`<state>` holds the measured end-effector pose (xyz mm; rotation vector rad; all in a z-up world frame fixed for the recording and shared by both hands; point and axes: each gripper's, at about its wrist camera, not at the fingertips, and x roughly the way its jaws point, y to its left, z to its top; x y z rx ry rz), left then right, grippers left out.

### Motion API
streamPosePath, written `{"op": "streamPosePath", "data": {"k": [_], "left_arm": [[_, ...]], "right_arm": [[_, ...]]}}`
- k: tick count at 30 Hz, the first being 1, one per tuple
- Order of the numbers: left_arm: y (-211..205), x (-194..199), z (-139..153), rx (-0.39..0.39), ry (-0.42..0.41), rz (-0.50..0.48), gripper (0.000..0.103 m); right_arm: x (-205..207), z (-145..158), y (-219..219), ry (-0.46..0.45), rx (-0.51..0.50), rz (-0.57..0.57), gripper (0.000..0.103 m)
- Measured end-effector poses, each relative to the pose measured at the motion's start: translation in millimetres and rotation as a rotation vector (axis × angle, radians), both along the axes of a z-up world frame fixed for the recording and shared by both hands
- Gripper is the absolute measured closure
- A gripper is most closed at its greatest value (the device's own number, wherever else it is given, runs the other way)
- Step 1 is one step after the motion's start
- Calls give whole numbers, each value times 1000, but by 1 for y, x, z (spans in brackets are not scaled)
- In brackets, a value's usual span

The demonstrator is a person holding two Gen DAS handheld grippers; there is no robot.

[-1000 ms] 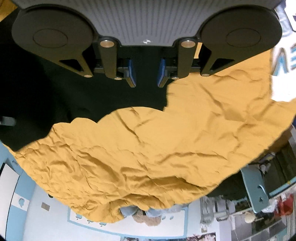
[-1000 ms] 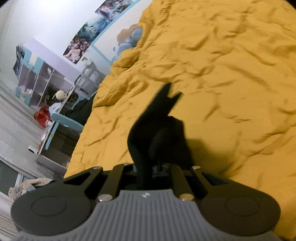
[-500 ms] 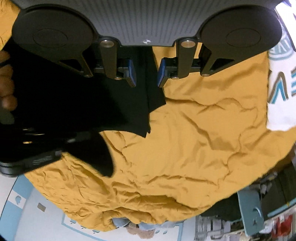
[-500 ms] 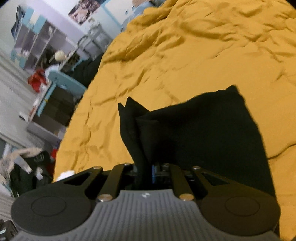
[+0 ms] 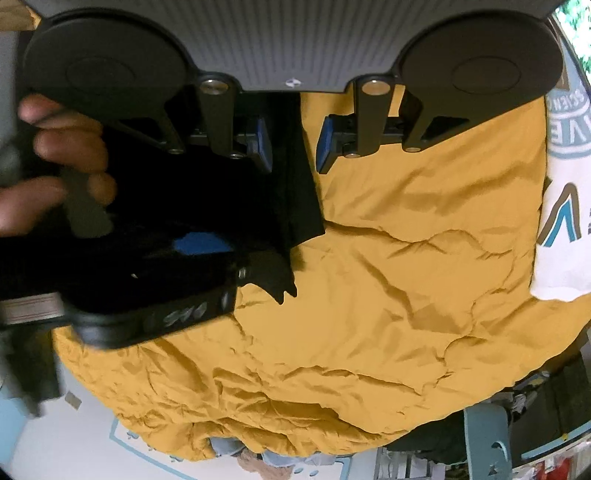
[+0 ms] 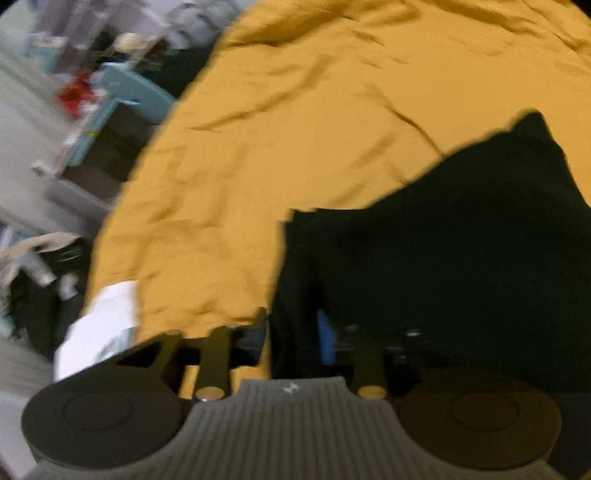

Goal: Fold small clothes

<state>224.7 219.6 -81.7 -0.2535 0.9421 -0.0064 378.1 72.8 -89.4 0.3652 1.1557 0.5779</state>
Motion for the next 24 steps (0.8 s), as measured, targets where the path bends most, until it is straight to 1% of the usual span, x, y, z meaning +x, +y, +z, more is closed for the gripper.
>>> {"op": "streamPosePath", "data": {"k": [2, 4, 6, 8, 9, 10, 11, 13, 14, 17, 19, 21, 23, 24], "left_arm": [[2, -9, 9, -27, -21, 13, 69], [4, -18, 20, -65, -47, 27, 63], [6, -28, 30, -107, -68, 34, 58], [8, -41, 39, -148, -90, 34, 53], [9, -47, 42, -175, -102, 33, 49], [11, -53, 44, -202, -109, 33, 45], [12, -58, 45, -236, -111, 36, 44], [15, -67, 44, -297, -105, 42, 38], [15, -72, 42, -319, -100, 43, 37], [15, -85, 33, -366, -67, 42, 34], [18, -93, 24, -398, -38, 63, 27], [20, -98, 12, -411, 2, 98, 24], [22, -99, -3, -448, 63, 139, 24], [22, -99, -10, -476, 87, 154, 24]], "right_arm": [[-15, 26, -4, -54, 39, 41, 68], [-33, 51, -13, -89, 76, 60, 68], [-52, 73, -30, -130, 136, 75, 68], [-70, 88, -54, -155, 178, 63, 68], [-80, 93, -68, -177, 190, 57, 68], [-88, 95, -82, -197, 191, 44, 67], [-95, 96, -98, -216, 184, 25, 67], [-108, 93, -125, -244, 148, -11, 67], [-115, 87, -140, -241, 126, -31, 66], [-131, 64, -181, -181, 104, -78, 66], [-142, 48, -202, -155, 78, -105, 66], [-154, 34, -219, -142, 42, -116, 60], [-165, 20, -226, -116, 26, -109, 56], [-171, 14, -226, -114, 18, -98, 50]]}}
